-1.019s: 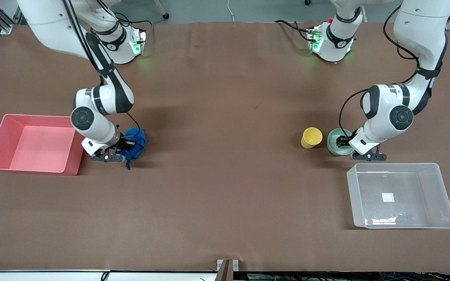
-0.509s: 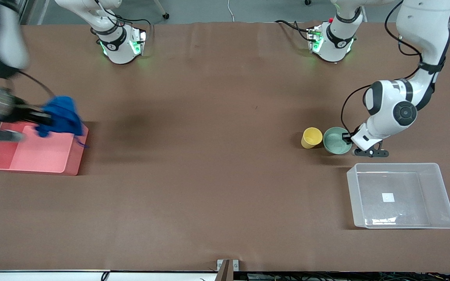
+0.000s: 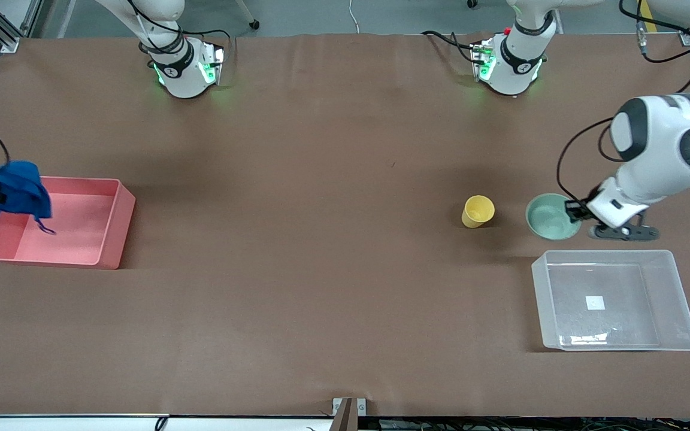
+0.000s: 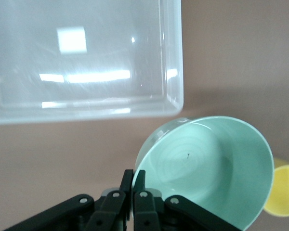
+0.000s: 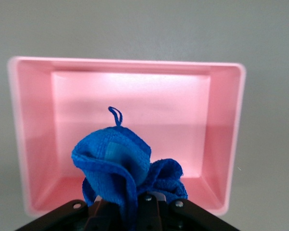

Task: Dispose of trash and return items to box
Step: 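Lift the blue cloth with the right gripper and drop it into the pink bin, then carry the green bowl with the left gripper into the clear box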

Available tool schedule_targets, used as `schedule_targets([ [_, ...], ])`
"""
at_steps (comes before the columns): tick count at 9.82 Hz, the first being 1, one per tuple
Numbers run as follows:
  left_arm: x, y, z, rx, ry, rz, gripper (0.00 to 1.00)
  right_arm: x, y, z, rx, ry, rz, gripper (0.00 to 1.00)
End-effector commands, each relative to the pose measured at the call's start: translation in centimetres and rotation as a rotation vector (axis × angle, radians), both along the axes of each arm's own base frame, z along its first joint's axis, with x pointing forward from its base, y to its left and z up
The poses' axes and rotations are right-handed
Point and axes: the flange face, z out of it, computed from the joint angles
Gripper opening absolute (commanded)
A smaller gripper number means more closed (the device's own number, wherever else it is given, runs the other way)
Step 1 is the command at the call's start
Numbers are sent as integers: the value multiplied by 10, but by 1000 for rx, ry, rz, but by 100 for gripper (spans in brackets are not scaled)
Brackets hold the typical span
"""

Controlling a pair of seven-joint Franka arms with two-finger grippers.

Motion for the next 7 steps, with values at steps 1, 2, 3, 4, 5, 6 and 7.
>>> schedule_targets([
  [1,60,15,-20,4,-12,14,1,-2,20,-74,-3,-20,42,5],
  [2,83,28,-20,-27,-43,60,1,-5,26,-112,-10,-45,54,7],
  [3,104,48,-25,-44,-66,83,1,-6,34,-128,-16,-66,61,10],
  [4,121,66,-39,-49,-78,64,1,-7,35,-137,-10,-55,61,51],
  [5,129,75,-64,-72,-64,58,1,-7,39,-140,11,-53,38,100],
  [6,135,86,-83,-78,-57,76,1,-7,41,-139,23,-55,27,100],
  [7,137,84,-109,-72,-33,72,1,-6,45,-130,30,-42,28,100],
])
